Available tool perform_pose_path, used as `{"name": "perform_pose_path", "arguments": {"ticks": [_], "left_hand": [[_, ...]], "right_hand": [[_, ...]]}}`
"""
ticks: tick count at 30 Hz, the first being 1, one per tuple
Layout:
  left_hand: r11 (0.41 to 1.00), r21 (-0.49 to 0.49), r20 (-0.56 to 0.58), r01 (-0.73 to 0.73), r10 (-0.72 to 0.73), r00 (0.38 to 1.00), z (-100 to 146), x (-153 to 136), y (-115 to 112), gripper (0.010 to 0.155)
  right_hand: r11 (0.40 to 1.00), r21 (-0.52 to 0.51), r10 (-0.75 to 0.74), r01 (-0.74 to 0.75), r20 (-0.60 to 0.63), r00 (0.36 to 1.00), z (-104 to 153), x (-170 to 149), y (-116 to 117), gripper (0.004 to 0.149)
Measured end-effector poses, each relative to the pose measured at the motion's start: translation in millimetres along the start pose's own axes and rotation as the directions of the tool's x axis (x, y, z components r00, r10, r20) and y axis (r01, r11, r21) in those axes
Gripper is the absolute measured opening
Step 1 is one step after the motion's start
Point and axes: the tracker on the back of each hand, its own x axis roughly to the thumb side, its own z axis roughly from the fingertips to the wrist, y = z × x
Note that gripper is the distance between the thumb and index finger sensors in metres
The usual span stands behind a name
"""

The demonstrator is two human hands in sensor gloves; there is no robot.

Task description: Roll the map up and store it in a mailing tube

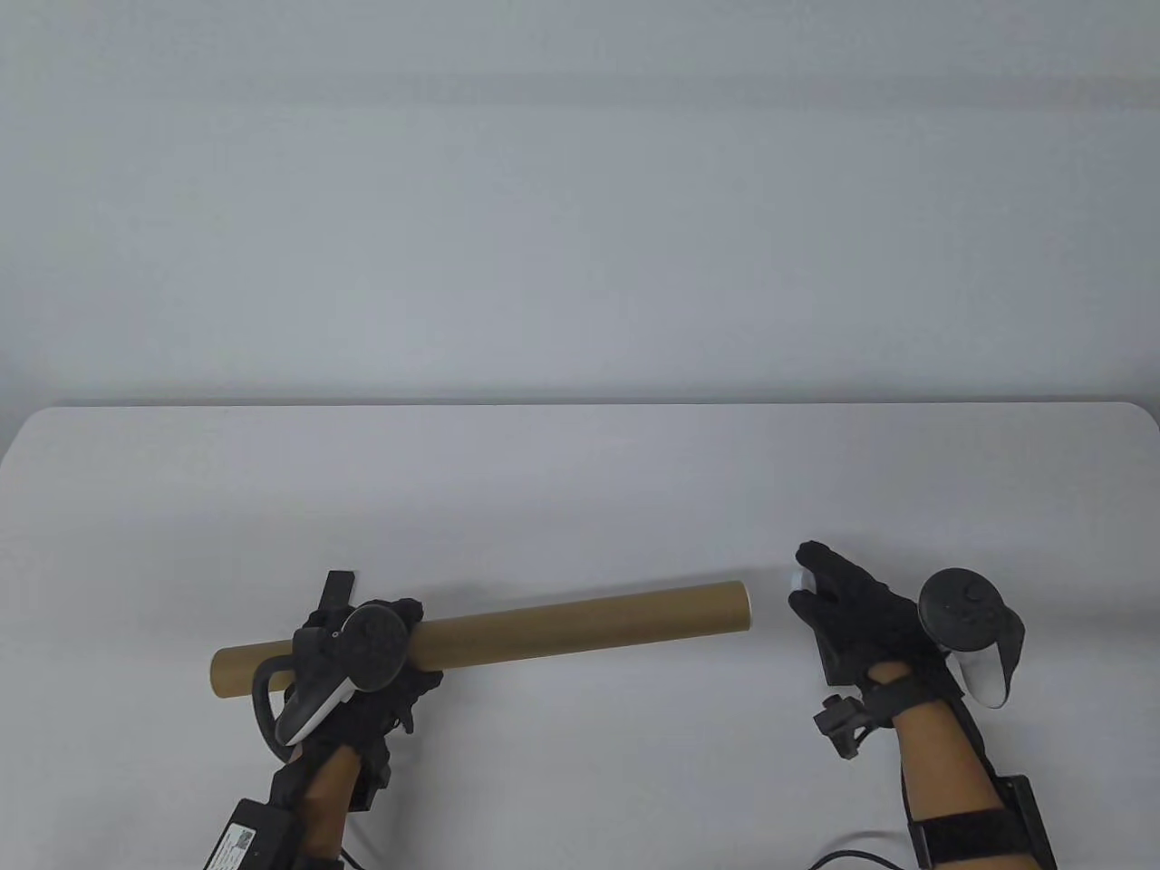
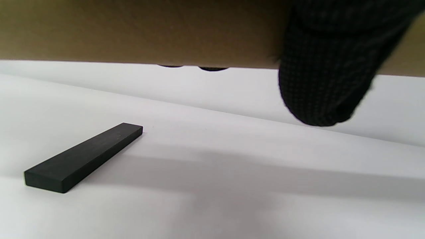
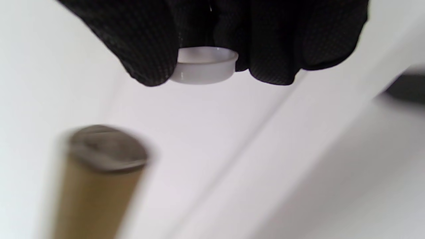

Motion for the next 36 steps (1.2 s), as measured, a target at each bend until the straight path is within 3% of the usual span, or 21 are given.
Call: {"name": "perform_pose_path", "arguments": {"ticks": [5, 9, 23, 27, 36], "left_hand": [[1.0, -0.004, 0.01, -0.025, 0.025, 1.0, 1.3, 1.6, 1.2, 0.073], [0.998, -0.052, -0.006, -0.031, 0.031, 1.0, 2.3, 3.1, 5.1, 0.072], [1.0, 0.014, -0.031, 0.021, -0.02, 0.999, 8.0, 16.2, 9.0, 0.071], [0.999, 0.033, -0.047, 0.018, -0.016, 0.999, 8.5, 18.1, 8.3, 0.071], [0.999, 0.031, -0.051, 0.016, -0.014, 0.999, 7.1, 18.4, 6.4, 0.07]], "right_hand": [[0.97, 0.119, -0.22, 0.214, 0.042, 0.975, -0.1, 4.2, 22.3, 0.064], [0.944, 0.108, -0.319, 0.313, 0.044, 0.947, 0.7, 5.0, 25.3, 0.063], [0.973, -0.075, -0.214, 0.22, 0.088, 0.973, 16.4, 25.2, 44.9, 0.062], [0.976, -0.041, -0.209, 0.212, 0.079, 0.975, 17.8, 29.7, 54.6, 0.073], [0.971, 0.03, -0.238, 0.236, 0.074, 0.968, 16.3, 27.4, 64.4, 0.085]]}}
